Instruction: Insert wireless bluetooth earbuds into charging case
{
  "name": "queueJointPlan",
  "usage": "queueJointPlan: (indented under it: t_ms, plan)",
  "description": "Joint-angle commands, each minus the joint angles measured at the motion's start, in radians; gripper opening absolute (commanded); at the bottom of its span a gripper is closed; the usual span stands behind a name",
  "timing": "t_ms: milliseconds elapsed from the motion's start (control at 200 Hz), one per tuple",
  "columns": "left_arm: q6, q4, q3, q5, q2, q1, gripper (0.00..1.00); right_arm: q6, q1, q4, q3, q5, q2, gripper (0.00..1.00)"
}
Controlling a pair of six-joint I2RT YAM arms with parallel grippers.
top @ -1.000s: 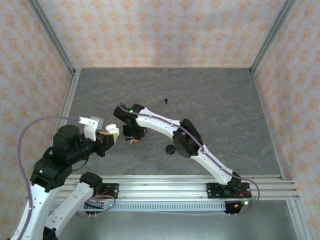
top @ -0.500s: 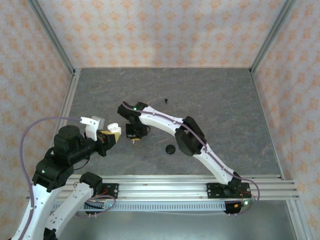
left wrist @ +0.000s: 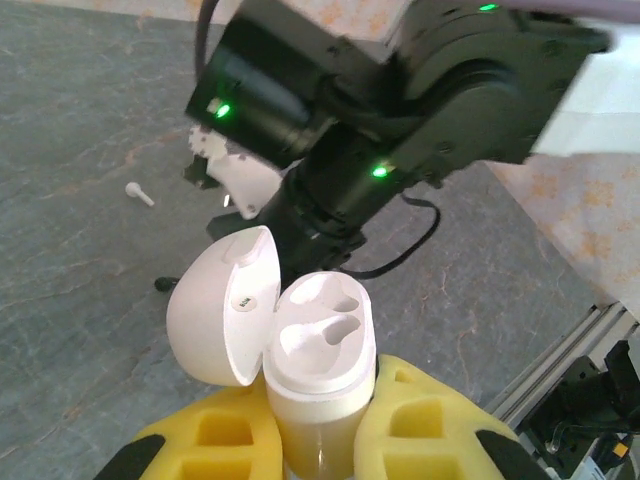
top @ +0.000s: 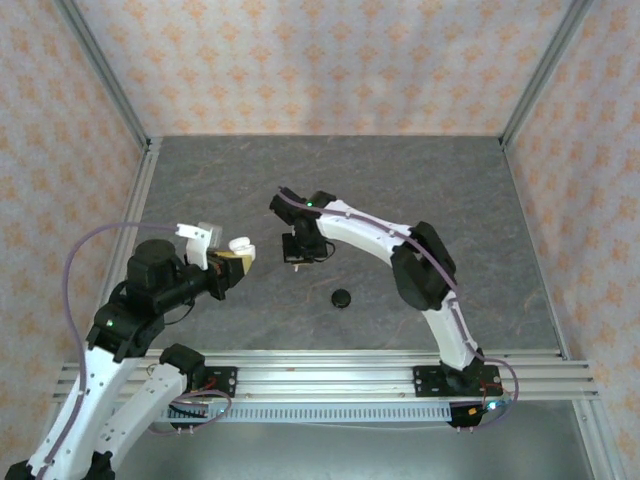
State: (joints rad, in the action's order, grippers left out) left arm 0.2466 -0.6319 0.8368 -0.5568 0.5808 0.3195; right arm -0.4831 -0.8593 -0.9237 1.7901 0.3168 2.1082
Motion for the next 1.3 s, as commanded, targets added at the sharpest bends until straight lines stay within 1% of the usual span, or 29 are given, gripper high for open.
queueJointPlan:
  t_ms: [0,65,150,315,480,595,881,1046,1291]
  plan:
    - [0.007,0.166,-0.022,-0.055,0.015,-0.007,0.0,0.06,0.015,0.085,-0.057,-0.041,-0.127,0.02]
    - [-0.009,0.221,-0.019,-0.064,0.031,-0.007,0.0,0.092,0.019,0.082,-0.059,-0.05,-0.179,0.02]
    - [-0.048,0.27,0.007,-0.106,0.069,-0.007,0.0,0.133,0.019,0.066,-0.049,-0.066,-0.238,0.02]
    - [-0.125,0.284,0.098,-0.205,0.178,-0.007,0.0,0.175,0.019,0.048,-0.044,-0.085,-0.349,0.02]
    - [-0.151,0.291,0.166,-0.273,0.257,-0.007,0.0,0.205,0.019,0.068,-0.071,-0.119,-0.472,0.02]
    - [-0.169,0.303,0.184,-0.308,0.283,-0.006,0.0,0.212,0.019,0.102,-0.105,-0.178,-0.564,0.02]
    - [-0.189,0.339,0.215,-0.378,0.343,0.0,0.0,0.245,0.019,0.249,-0.174,-0.2,-0.747,0.02]
    - [-0.194,0.326,0.254,-0.422,0.377,0.003,0.0,0.262,0.018,0.362,-0.183,-0.12,-0.795,0.02]
    - [-0.194,0.302,0.276,-0.445,0.389,0.016,0.0,0.303,0.002,0.414,-0.124,0.009,-0.76,0.02]
